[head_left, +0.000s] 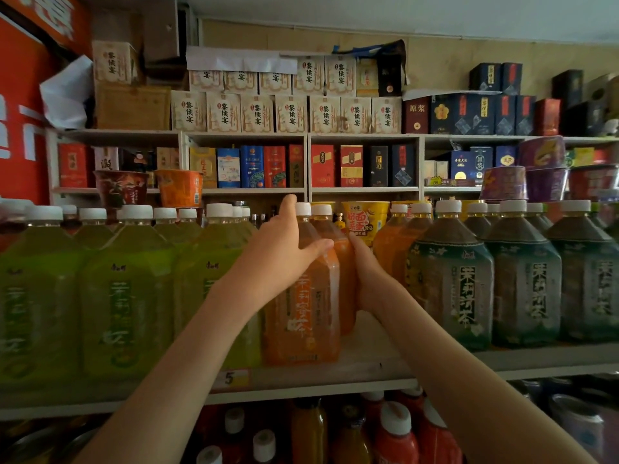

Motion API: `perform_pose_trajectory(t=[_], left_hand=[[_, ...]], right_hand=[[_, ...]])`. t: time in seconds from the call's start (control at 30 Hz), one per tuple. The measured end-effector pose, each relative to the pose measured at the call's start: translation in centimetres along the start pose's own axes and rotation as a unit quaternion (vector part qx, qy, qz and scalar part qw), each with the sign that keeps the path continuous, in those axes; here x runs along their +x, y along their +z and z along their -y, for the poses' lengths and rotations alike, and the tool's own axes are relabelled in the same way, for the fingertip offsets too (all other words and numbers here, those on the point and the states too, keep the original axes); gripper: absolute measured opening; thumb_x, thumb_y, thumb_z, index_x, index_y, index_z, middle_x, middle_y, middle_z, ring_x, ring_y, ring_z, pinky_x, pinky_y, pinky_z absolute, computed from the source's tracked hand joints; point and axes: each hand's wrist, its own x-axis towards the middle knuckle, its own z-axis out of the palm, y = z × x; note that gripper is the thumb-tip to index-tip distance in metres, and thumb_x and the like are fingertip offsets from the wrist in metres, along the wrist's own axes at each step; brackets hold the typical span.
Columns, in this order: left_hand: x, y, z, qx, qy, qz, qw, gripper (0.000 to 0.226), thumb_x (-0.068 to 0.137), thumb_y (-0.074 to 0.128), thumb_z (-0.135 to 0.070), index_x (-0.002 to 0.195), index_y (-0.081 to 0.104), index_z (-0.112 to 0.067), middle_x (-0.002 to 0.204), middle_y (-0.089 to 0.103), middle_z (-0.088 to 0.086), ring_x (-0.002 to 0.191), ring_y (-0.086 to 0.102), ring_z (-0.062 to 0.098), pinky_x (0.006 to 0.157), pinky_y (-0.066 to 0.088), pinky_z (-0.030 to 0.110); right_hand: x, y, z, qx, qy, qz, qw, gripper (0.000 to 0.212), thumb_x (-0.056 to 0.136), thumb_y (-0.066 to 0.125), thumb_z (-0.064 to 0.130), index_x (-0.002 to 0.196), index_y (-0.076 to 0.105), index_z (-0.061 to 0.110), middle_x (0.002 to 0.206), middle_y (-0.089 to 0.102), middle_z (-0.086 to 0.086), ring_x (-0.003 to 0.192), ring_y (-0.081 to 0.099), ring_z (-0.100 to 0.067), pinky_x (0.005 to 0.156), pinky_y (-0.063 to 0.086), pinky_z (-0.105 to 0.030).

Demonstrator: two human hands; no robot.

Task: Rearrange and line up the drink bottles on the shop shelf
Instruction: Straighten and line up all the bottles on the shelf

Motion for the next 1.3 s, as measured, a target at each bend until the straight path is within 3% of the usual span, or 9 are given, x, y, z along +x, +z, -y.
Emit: perform_pose_trajectory(t=[0.17,0.27,0.43,0.7,0.8,0.93,1.07,1.17,1.3], left_hand=[[-0.6,0.1,-0.3,-0.003,0.0,-0.006,1.0,0.085,0.086,0.052,-0.053,0.15,0.005,-0.021,0.121,0.059,0.008,0.099,0.062,0.018,0.078,0.052,0.027],[-0.6,0.1,-0.5,0.003,-0.001,-0.008,1.0,0.083,0.088,0.05,-0.052,0.15,0.004,-0.02,0.126,0.057,0.008,0.105,0.061,0.021,0.083,0.052,0.031],[-0.3,0.0,-0.7,0.009,-0.012,0.004,1.0,0.082,0.09,0.05,-0.05,0.149,0.004,-0.018,0.139,0.047,0.012,0.118,0.055,0.025,0.094,0.049,0.038],[-0.4,0.2,-0.5,0.004,0.002,0.0,1.0,0.08,0.091,0.05,-0.049,0.148,0.007,-0.013,0.111,0.061,0.004,0.073,0.051,0.006,0.054,0.037,0.011],[-0.3,0.4,-0.3,0.004,0.003,0.0,1.0,0.081,0.09,0.048,-0.05,0.149,0.004,-0.014,0.117,0.06,0.005,0.079,0.054,0.007,0.063,0.04,0.016],[-0.3,0.8,-0.2,0.006,-0.002,-0.008,1.0,0.083,0.09,0.048,-0.051,0.149,0.002,-0.016,0.125,0.057,0.008,0.096,0.062,0.015,0.069,0.043,0.019],[-0.4,1.3,-0.2,0.018,-0.021,0.004,1.0,0.089,0.089,0.043,-0.054,0.149,-0.01,-0.016,0.144,0.042,0.012,0.123,0.051,0.024,0.097,0.045,0.033],[-1.0,1.7,-1.0,0.027,-0.043,-0.023,0.998,0.087,0.092,0.045,-0.046,0.149,-0.012,-0.013,0.156,0.018,0.013,0.141,0.025,0.027,0.111,0.022,0.035],[-1.2,2.0,-3.6,0.045,0.026,-0.121,0.991,0.073,0.095,0.051,-0.024,0.15,0.005,-0.017,0.158,0.007,0.01,0.145,0.005,0.026,0.112,0.006,0.038]], right_hand=[[0.9,0.1,-0.4,0.016,-0.013,0.001,1.0,0.061,0.088,0.036,0.067,0.109,0.064,0.017,0.097,0.071,-0.014,0.094,0.065,-0.03,0.078,0.05,-0.039],[1.3,0.4,-0.5,0.008,-0.017,0.023,1.0,0.06,0.088,0.037,0.065,0.093,0.07,0.016,0.084,0.074,-0.01,0.087,0.067,-0.028,0.077,0.05,-0.038],[1.6,1.4,-0.6,0.002,-0.007,0.066,0.998,0.061,0.085,0.041,0.067,0.095,0.07,0.015,0.093,0.072,-0.013,0.093,0.065,-0.032,0.088,0.048,-0.045],[2.2,1.7,-0.9,-0.005,-0.011,0.061,0.998,0.06,0.087,0.041,0.065,0.098,0.069,0.013,0.089,0.073,-0.012,0.083,0.069,-0.028,0.079,0.052,-0.04],[2.3,1.9,-0.9,-0.008,-0.006,0.075,0.997,0.06,0.089,0.038,0.064,0.095,0.069,0.013,0.086,0.073,-0.012,0.073,0.071,-0.025,0.067,0.053,-0.035],[1.6,1.8,-0.4,-0.043,-0.005,0.079,0.996,0.065,0.085,0.04,0.07,0.101,0.068,0.014,0.093,0.073,-0.012,0.08,0.071,-0.026,0.07,0.053,-0.037],[-0.6,1.8,1.6,-0.114,-0.028,0.035,0.992,0.068,0.091,0.024,0.066,0.12,0.057,0.015,0.114,0.065,-0.015,0.108,0.061,-0.03,0.097,0.045,-0.045],[-3.9,1.4,4.4,-0.243,-0.145,-0.023,0.959,0.045,0.097,0.036,0.048,0.121,0.054,0.014,0.121,0.059,-0.013,0.111,0.056,-0.026,0.097,0.043,-0.036],[-8.2,-1.3,8.2,-0.405,-0.372,-0.115,0.827,0.017,0.096,0.046,0.029,0.103,0.06,0.022,0.084,0.061,0.008,0.058,0.054,0.002,0.046,0.039,-0.009]])
